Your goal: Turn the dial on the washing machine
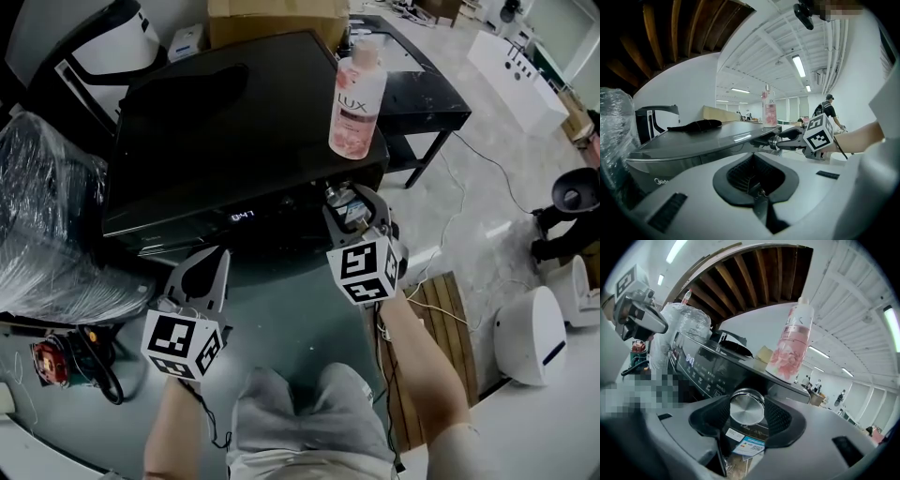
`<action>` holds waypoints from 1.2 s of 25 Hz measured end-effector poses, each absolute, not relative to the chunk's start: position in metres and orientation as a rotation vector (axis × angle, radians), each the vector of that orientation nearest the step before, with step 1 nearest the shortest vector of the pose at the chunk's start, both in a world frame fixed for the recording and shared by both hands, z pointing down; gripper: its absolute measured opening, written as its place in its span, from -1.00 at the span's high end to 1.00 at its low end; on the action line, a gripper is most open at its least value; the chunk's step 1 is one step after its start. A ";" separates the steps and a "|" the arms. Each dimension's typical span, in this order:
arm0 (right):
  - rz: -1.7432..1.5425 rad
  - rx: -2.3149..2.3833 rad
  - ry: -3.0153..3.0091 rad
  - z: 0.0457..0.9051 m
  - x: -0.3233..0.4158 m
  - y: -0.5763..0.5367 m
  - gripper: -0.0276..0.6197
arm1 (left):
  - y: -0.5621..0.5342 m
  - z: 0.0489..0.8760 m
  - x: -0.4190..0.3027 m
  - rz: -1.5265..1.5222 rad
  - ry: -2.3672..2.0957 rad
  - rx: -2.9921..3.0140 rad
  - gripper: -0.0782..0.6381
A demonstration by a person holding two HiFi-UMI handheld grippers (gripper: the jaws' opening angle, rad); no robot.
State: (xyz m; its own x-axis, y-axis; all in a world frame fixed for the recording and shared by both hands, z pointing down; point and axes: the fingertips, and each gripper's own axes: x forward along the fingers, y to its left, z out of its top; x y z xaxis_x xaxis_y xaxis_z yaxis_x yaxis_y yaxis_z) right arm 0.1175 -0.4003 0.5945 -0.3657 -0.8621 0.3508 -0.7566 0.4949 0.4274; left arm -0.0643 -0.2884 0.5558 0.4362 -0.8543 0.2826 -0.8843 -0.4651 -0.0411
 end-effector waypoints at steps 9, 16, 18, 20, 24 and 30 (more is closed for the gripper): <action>-0.011 1.428 -2.331 0.594 0.128 -0.403 0.26 | -0.293 0.555 -0.062 0.451 -1.567 2.564 0.73; 0.088 1.559 -2.325 0.600 0.148 -0.405 0.79 | -0.292 0.554 -0.063 0.433 -1.548 2.551 0.73; 0.113 1.522 -2.373 0.602 0.139 -0.402 0.67 | -0.291 0.554 -0.063 0.431 -1.543 2.550 0.73; 0.111 1.483 -2.397 0.604 0.129 -0.398 0.36 | -0.290 0.556 -0.064 0.432 -1.538 2.549 0.73; 0.055 1.480 -2.352 0.606 0.124 -0.396 0.13 | -0.287 0.557 -0.067 0.426 -1.530 2.540 0.73; 0.077 1.511 -2.307 0.608 0.132 -0.399 0.04 | -0.284 0.553 -0.069 0.431 -1.516 2.537 0.73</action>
